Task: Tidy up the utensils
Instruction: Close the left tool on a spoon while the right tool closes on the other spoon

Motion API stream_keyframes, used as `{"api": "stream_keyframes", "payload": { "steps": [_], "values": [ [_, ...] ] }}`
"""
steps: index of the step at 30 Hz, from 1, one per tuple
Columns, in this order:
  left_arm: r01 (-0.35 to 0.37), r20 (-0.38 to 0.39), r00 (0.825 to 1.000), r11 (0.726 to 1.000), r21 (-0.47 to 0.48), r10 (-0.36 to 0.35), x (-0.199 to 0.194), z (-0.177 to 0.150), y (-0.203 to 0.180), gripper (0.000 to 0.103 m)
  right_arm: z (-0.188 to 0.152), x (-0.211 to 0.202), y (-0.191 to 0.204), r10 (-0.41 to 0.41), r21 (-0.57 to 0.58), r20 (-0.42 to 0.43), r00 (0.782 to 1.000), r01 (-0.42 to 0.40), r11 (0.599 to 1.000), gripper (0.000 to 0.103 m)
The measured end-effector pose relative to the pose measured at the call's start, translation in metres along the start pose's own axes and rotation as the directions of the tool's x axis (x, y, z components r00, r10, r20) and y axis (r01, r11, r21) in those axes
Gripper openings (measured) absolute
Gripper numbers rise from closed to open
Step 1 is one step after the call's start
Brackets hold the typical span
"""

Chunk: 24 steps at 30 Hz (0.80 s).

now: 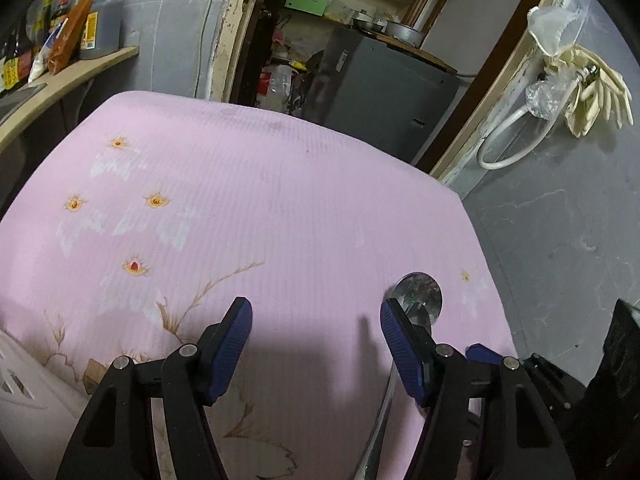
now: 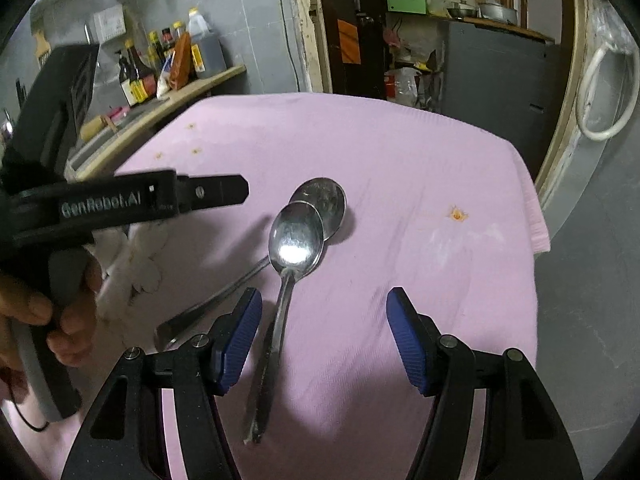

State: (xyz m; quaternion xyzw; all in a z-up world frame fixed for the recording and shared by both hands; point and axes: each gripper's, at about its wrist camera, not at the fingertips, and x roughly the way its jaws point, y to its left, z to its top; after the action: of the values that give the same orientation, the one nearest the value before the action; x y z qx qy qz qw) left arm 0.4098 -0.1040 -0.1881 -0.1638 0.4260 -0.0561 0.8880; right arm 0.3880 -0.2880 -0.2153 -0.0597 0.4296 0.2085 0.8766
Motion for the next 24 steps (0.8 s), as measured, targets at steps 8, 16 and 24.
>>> {"api": "stream_keyframes", "payload": {
  "steps": [8, 16, 24],
  "values": [
    [0.033, 0.002, 0.999, 0.999, 0.016, -0.033, 0.003, 0.004, -0.003, 0.065, -0.005, -0.014, -0.028, -0.127, 0.084, -0.011, 0.992, 0.127, 0.988, 0.059],
    [0.121, -0.021, 0.993, 0.987, 0.107, -0.119, 0.023, 0.005, -0.026, 0.059, -0.008, -0.016, -0.061, -0.042, 0.147, 0.021, 0.999, 0.039, 0.988, 0.057],
    [0.152, -0.046, 0.988, 0.967, 0.202, -0.146, 0.038, 0.015, -0.041, 0.043, 0.003, -0.003, -0.092, 0.163, 0.15, 0.074, 0.984, -0.173, 0.973, 0.052]
  ]
}}
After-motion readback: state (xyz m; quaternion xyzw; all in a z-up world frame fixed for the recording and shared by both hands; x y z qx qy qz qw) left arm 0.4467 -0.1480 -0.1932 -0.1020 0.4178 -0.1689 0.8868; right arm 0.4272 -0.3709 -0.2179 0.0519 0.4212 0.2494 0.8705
